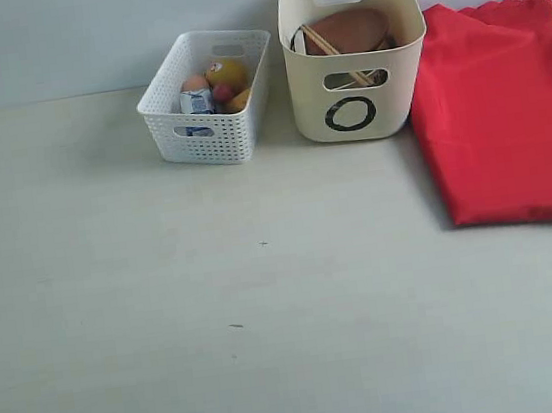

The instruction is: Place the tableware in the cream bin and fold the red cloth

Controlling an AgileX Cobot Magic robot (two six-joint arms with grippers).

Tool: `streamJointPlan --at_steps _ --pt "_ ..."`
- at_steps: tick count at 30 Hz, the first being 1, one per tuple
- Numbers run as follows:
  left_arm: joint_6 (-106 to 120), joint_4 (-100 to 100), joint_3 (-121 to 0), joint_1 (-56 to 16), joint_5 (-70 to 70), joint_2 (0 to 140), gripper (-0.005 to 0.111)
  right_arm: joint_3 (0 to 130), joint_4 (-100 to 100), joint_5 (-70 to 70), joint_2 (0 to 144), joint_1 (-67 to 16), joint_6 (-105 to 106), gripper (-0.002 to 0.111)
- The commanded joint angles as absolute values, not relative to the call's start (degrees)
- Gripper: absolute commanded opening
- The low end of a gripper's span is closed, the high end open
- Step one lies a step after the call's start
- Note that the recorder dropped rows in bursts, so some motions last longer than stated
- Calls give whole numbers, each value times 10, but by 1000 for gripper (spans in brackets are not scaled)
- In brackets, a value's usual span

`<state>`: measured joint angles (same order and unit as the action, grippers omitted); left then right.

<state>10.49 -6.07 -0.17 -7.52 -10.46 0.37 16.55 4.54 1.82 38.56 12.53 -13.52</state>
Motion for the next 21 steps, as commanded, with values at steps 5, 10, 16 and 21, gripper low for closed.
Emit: streamJointPlan --at_steps 5,10,16,21 --pt "103 -59 0 -73 -102 0 1 152 39 20 257 57 -93 0" --pt "103 -59 0 -73 -102 0 1 127 39 0 208 -9 -56 0" --pt "103 -59 0 -73 -102 0 1 94 39 -7 140 -14 -56 0" --pt "103 -59 0 -73 -102 0 1 73 39 19 99 -14 -54 0"
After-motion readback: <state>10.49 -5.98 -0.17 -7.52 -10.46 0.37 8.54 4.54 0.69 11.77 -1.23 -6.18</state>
